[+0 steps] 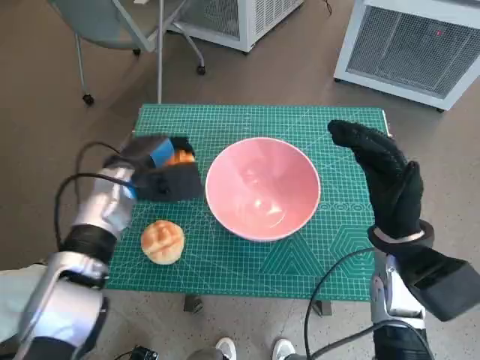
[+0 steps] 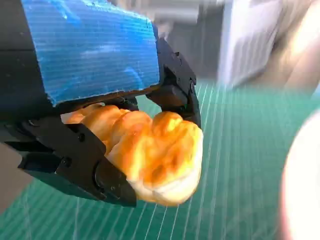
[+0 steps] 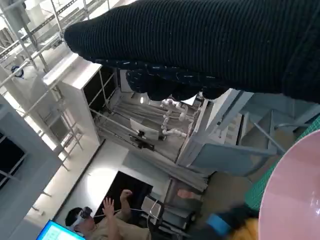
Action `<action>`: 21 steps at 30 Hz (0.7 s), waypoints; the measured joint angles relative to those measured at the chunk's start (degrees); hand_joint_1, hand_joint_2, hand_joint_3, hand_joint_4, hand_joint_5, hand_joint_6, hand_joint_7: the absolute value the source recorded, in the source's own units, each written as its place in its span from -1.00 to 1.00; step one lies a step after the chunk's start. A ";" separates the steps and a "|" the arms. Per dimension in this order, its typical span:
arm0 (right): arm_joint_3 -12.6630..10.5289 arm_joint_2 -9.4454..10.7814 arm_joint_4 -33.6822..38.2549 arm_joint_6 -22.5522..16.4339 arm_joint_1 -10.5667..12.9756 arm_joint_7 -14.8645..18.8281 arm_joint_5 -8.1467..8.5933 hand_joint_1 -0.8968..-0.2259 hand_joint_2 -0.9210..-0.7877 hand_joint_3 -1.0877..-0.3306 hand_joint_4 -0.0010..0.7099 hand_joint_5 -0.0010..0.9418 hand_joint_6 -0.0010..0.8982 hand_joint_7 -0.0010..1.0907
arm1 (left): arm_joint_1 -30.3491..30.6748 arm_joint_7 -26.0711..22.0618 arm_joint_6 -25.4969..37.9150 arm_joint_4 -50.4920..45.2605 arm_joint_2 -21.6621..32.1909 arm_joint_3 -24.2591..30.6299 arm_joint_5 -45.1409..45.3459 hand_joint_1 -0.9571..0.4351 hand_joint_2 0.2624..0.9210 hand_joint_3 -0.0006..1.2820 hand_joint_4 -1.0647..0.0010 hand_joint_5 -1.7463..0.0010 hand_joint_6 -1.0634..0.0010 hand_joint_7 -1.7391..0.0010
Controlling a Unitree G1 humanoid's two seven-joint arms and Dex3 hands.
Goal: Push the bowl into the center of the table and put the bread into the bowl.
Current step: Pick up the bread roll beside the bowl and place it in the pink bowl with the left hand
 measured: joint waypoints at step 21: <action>0.24 0.11 0.17 -0.19 -0.08 0.55 0.66 -0.46 -1.00 -0.22 -0.71 -1.00 -1.00 -0.19 | 14.38 -1.05 -1.09 -41.81 -0.37 10.27 -6.46 0.38 0.99 -0.96 -0.45 -0.35 -0.28 -0.16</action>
